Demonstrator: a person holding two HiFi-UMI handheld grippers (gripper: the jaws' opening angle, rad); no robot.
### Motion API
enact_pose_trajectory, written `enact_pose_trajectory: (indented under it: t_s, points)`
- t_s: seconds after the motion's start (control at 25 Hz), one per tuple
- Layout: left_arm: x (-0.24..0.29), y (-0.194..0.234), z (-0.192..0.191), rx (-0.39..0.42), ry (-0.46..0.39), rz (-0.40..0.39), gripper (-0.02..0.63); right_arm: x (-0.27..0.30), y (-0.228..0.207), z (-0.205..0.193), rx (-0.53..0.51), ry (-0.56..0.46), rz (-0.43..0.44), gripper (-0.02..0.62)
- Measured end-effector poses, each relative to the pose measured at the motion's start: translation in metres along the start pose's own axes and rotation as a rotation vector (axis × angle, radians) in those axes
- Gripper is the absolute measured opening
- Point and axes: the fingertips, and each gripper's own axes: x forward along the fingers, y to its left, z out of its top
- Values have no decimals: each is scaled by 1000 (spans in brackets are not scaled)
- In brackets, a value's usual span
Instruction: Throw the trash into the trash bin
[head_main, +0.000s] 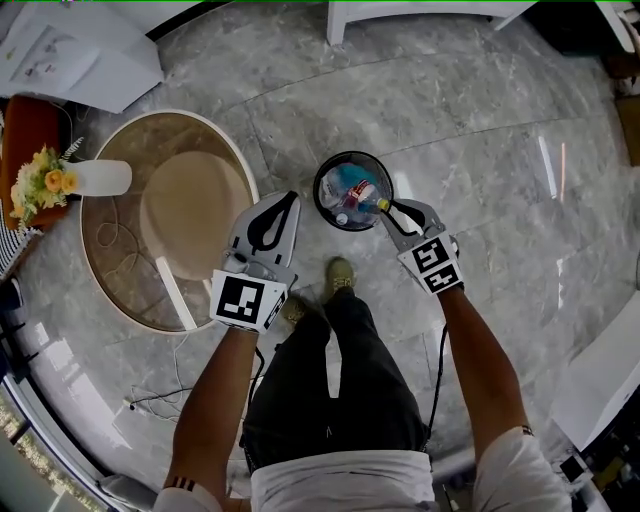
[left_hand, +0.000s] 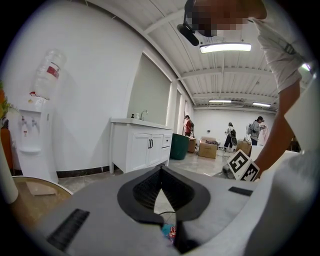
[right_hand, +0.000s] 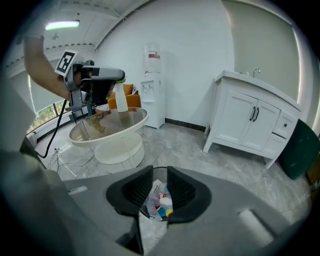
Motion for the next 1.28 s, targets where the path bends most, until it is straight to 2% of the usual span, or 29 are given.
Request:
enact_pose_trajectory:
  t_s: [0.28,0.56,0.84,1.28]
  points:
    - [-17,23,8,-8,-3,20,0,5,9,54,-13,-84,10,5]
    - [-46,41,39,7,-36,45,0,-7,44,163,-5,-293,62,2]
    - [-94,65,94,6,-102,113,0,-38,109,280,-50,-467,164,2]
    - [-187,68,194,28,-226,183,0,-119,193,404,-73,-663,221,2]
